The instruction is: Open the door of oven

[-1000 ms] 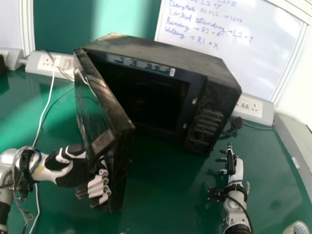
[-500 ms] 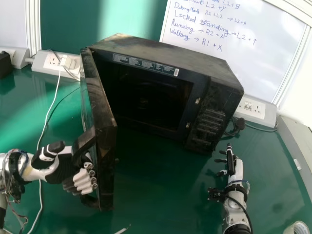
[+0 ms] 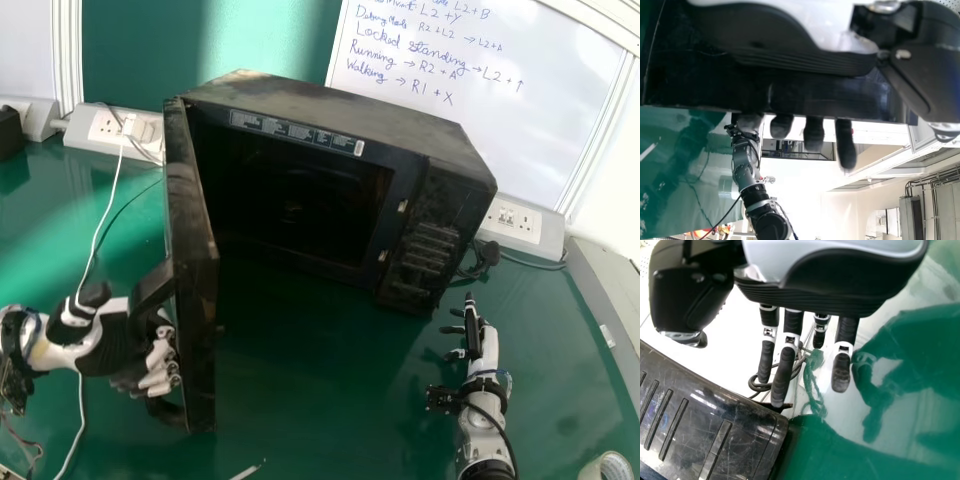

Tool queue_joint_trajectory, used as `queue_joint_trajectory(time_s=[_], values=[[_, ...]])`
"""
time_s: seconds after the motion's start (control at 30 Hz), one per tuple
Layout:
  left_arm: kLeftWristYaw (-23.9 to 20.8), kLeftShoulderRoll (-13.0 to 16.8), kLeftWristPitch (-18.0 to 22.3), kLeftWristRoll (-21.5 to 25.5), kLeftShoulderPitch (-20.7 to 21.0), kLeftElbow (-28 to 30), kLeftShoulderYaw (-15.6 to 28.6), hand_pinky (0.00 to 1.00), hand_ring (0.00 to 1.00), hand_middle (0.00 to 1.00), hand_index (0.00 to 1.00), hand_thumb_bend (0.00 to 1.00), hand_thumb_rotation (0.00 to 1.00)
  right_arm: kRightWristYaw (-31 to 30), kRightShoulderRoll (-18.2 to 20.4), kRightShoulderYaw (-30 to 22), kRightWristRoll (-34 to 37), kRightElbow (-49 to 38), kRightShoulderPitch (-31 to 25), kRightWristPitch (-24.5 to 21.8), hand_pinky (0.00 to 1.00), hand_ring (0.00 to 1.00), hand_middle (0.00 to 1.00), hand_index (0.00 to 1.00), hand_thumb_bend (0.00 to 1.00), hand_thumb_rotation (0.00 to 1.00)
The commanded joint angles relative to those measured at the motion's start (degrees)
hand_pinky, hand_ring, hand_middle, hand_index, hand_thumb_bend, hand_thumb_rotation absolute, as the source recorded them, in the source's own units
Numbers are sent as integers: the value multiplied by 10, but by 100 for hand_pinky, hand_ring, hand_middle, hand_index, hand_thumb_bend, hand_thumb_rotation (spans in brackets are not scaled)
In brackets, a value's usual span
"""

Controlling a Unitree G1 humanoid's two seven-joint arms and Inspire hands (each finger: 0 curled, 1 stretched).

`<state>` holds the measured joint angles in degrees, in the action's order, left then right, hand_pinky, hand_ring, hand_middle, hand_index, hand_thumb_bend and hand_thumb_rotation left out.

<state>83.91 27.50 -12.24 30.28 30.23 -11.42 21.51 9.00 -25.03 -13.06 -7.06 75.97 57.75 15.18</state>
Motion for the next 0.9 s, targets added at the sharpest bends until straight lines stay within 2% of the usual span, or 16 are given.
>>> queue_joint_trajectory(time_s=[0.0,0.07,0.13,0.23,0.33,0.43,0.53,0.63,0.7,0.8,0.87], values=[[-106,30,59,111,82,-18,149,1,6,11,22,80,67,-2,-8,-6,9,8,0,-5,19,24,37,63,70,100],[-126,27,86,97,81,-20,156,2,5,10,17,83,68,3,-8,-6,7,7,0,-2,18,24,37,63,66,100],[-135,30,97,91,80,-25,162,0,4,8,16,87,70,2,-8,-4,5,7,-1,1,18,24,37,62,65,100],[-149,36,101,89,77,-35,172,0,3,8,14,93,75,2,-7,-8,9,8,0,-4,18,24,37,63,69,100],[-173,27,136,81,73,-37,187,0,3,8,15,91,79,-1,-7,-7,8,8,0,-2,18,24,37,63,67,100],[-181,28,164,76,72,-44,194,0,2,7,14,86,78,-4,-6,-11,13,8,2,-7,18,24,37,64,67,100],[-184,29,165,81,71,-50,199,0,2,7,14,86,75,-1,-6,-10,11,8,3,-9,18,24,37,64,68,100],[-197,29,181,71,67,-51,204,0,2,7,12,88,79,6,-7,-6,6,8,3,-9,18,24,37,63,66,100],[-183,44,163,80,75,-72,204,0,1,7,11,89,78,10,-8,0,-1,8,2,-7,18,24,37,63,66,100],[-161,69,95,114,92,-123,205,0,2,8,12,92,68,4,-7,-5,5,7,2,-6,18,24,37,63,66,100],[-158,81,86,117,101,-149,206,0,2,7,11,95,65,1,-6,-8,9,7,2,-6,18,24,37,64,67,100]])
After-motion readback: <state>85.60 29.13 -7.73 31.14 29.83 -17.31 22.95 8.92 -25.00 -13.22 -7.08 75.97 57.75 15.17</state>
